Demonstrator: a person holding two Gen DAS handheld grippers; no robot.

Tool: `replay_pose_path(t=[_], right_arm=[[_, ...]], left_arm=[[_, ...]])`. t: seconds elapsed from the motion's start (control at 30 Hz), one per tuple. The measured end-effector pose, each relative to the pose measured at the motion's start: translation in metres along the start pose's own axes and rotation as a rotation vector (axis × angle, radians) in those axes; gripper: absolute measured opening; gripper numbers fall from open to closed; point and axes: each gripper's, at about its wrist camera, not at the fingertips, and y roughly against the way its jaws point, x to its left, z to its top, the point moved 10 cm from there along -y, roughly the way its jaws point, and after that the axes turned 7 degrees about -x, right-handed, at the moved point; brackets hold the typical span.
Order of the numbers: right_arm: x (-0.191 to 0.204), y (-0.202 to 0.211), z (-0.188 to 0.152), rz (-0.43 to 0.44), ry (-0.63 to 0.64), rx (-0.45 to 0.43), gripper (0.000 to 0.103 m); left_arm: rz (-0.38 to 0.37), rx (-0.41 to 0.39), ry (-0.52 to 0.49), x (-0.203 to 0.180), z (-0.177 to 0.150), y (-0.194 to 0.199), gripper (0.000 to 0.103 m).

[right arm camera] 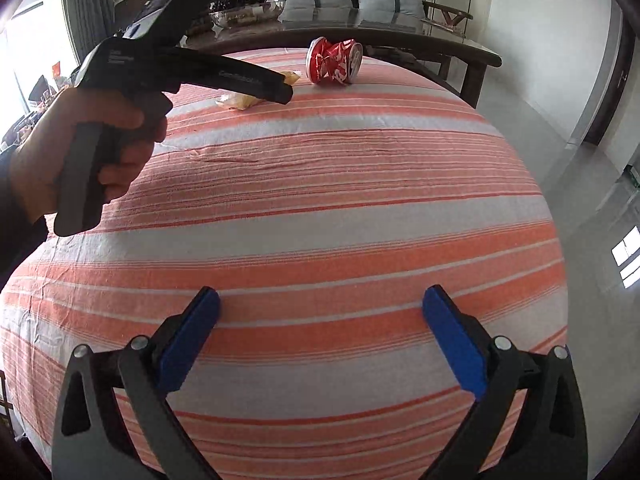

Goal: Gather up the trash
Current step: 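Grasp the cream bread wrapper with the left tool while the right tool grasps the crushed red can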

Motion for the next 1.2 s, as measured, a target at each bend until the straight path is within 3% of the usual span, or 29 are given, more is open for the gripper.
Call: replay_pose_path(t=[0.1, 0.13, 0.2, 0.27, 0.47, 0.6, 0.73, 0.9, 0.93, 0.97, 1.0, 1.2], right_arm=[[0.0, 0.0, 0.0, 0.001, 0.0, 0.0, 0.098], [0.0, 0.001, 0.0, 0.0, 0.0, 0.0, 0.098], [0.0, 0.001, -0.001, 0.001, -0.001, 0.0, 0.098], [0.0, 0.002, -0.001, 0.005, -0.005, -0.001, 0.098], [-0.014, -0.011, 0.021, 0.097, -0.091, 0.005, 0.098], [-0.028, -0.055, 0.069, 0.092, -0.109, 0.02, 0.098], [-0.01, -0.107, 0.129, 0.113, -0.105, 0.002, 0.098], [-0.01, -0.153, 0.186, 0.02, -0.151, -0.057, 0.098], [-0.011, -0.157, 0.191, 0.015, -0.155, -0.057, 0.095], [-0.012, -0.161, 0.193, 0.017, -0.154, -0.05, 0.065], [-0.012, -0.162, 0.194, 0.016, -0.15, -0.038, 0.05], [-0.005, -0.125, 0.166, 0.061, -0.097, -0.045, 0.048]], left_arm=[[-0.028, 0.022, 0.009, 0.0, -0.003, -0.009, 0.089], [-0.024, 0.015, 0.014, 0.002, -0.001, -0.01, 0.08], [-0.03, -0.001, 0.013, 0.004, 0.002, -0.009, 0.057], [-0.039, -0.012, 0.011, 0.005, 0.003, -0.007, 0.021], [-0.048, -0.003, 0.042, 0.021, -0.029, 0.029, 0.02], [-0.04, 0.003, 0.071, 0.036, -0.061, 0.06, 0.02], [-0.049, -0.003, 0.097, 0.043, -0.085, 0.083, 0.02], [-0.029, -0.009, 0.092, 0.041, -0.096, 0.095, 0.02], [-0.022, -0.012, 0.09, 0.04, -0.097, 0.096, 0.02], [-0.014, -0.015, 0.088, 0.039, -0.099, 0.097, 0.02], [-0.009, -0.017, 0.088, 0.039, -0.099, 0.098, 0.02], [-0.032, -0.022, 0.118, 0.023, -0.108, 0.109, 0.02]])
